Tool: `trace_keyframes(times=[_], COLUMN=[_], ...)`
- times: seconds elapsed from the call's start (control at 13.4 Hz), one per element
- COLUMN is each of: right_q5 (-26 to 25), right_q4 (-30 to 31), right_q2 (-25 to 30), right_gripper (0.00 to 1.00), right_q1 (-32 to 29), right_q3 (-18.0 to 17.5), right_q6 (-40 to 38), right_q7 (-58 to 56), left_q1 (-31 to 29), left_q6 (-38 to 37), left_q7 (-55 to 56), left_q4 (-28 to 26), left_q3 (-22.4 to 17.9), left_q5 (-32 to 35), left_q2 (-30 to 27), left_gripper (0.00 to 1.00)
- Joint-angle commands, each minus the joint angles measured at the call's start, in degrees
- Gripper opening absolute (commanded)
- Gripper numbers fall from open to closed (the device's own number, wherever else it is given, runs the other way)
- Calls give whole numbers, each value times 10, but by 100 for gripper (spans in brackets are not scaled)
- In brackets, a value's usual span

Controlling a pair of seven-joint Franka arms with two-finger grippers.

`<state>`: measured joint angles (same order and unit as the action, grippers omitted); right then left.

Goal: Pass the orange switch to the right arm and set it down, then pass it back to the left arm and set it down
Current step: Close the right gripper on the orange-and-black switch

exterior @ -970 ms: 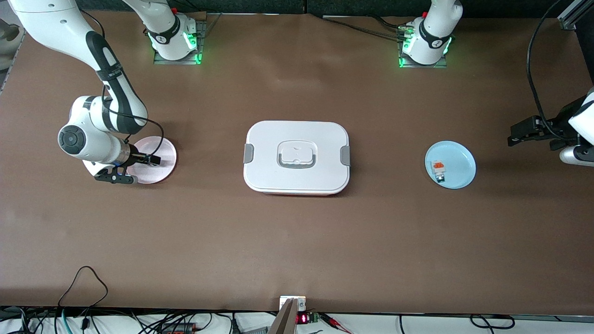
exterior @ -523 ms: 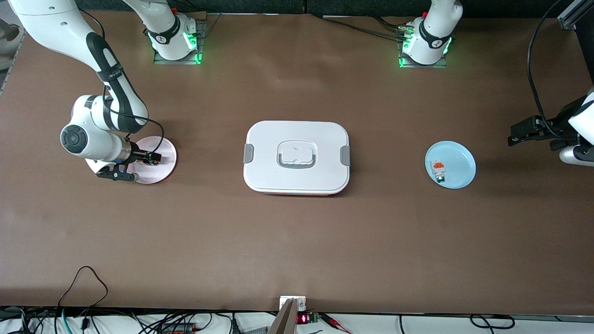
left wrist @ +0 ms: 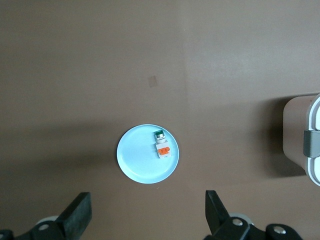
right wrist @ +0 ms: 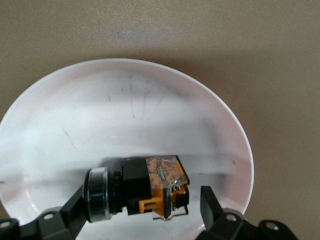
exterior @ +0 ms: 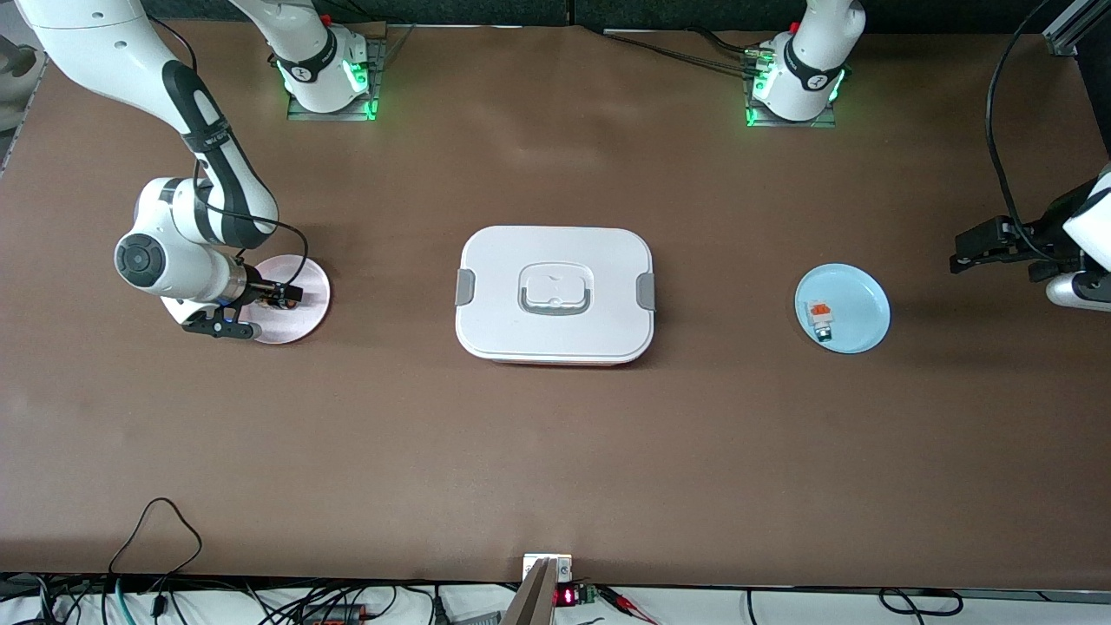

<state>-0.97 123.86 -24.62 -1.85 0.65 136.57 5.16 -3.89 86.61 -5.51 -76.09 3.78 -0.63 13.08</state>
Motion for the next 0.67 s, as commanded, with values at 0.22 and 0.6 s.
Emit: trace_keyframes(times=[0.22,0.6], right_q5=[2,2], right_q4=[0,-9], right_q2=[-2,7], right_gripper=[55,39], right_q1=[-5,-5], right_q3=[-8,-29], right_q6=[9,8], right_q7=[-5,-23], left_q1=[-3,-3], left_q6=[-7,-7], left_q7=[-13,-13], left_q4=[13,13], left_q3=[0,0], left_q5=[-3,-3], left_q2=[4,4], left_gripper=[100,100])
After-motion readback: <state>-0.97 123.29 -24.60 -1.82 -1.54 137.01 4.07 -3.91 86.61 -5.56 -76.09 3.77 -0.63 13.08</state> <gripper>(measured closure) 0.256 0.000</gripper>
